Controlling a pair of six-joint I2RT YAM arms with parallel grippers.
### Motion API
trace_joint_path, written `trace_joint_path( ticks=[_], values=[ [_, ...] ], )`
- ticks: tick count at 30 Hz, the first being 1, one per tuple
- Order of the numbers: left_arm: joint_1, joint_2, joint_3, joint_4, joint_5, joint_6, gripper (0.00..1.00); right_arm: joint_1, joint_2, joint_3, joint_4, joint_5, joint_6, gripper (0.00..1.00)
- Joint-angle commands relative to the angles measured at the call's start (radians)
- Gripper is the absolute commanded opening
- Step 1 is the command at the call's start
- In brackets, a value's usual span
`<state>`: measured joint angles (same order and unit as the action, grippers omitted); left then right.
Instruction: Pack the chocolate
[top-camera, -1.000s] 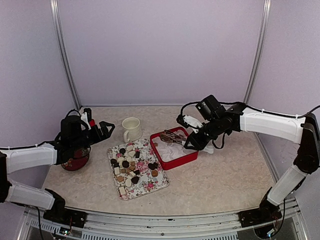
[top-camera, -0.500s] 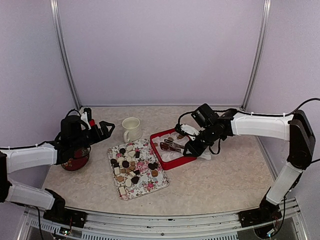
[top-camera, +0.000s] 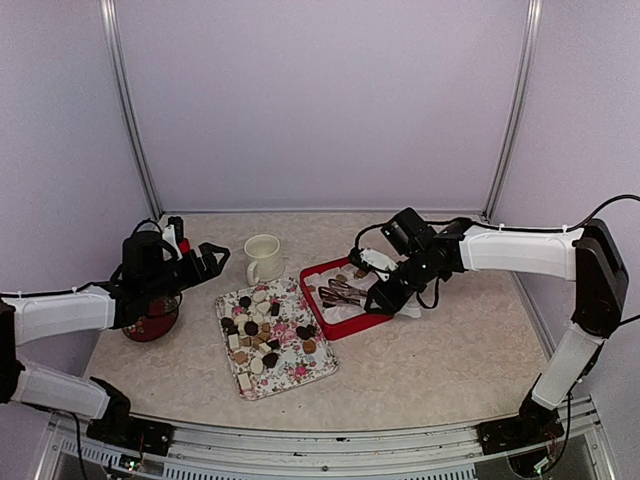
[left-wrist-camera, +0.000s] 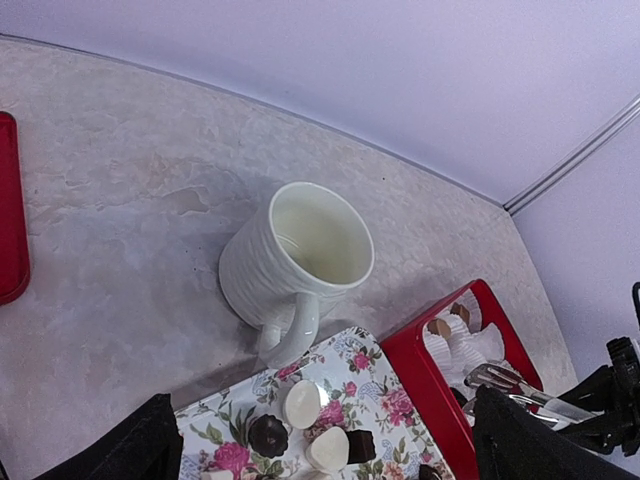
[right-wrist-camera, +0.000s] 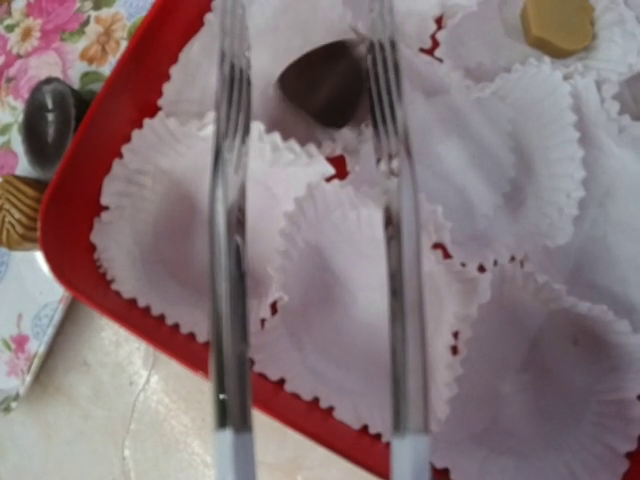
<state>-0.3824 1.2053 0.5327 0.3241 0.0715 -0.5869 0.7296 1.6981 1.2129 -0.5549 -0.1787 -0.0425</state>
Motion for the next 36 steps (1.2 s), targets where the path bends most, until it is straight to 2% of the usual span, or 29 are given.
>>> trace_joint_path(
  ticks=[1, 11, 18, 25, 31, 36],
  values=[
    [0.005, 0.007, 0.014, 0.02, 0.006, -0.003, 0.99, -0.009, -0.029, 0.035, 0.0, 0.005, -0.006, 0.4],
    [0.005, -0.011, 0.01, 0.016, 0.007, -0.004, 0.99, -0.005, -0.095, 0.117, -0.049, -0.009, -0.009, 0.39],
    [0.005, -0.013, 0.006, 0.018, 0.01, -0.009, 0.99, 0.085, -0.117, 0.153, -0.079, -0.063, -0.067, 0.39],
    [0.005, -0.019, 0.007, 0.016, 0.011, -0.008, 0.99, 0.177, -0.04, 0.215, -0.127, 0.015, -0.08, 0.38],
    [0.005, -0.019, 0.005, 0.021, 0.01, -0.009, 0.99, 0.19, 0.061, 0.292, -0.106, 0.025, -0.021, 0.39],
    [0.005, -0.023, 0.002, 0.017, 0.009, -0.008, 0.99, 0.199, 0.142, 0.333, -0.098, 0.031, -0.052, 0.4]
  ],
)
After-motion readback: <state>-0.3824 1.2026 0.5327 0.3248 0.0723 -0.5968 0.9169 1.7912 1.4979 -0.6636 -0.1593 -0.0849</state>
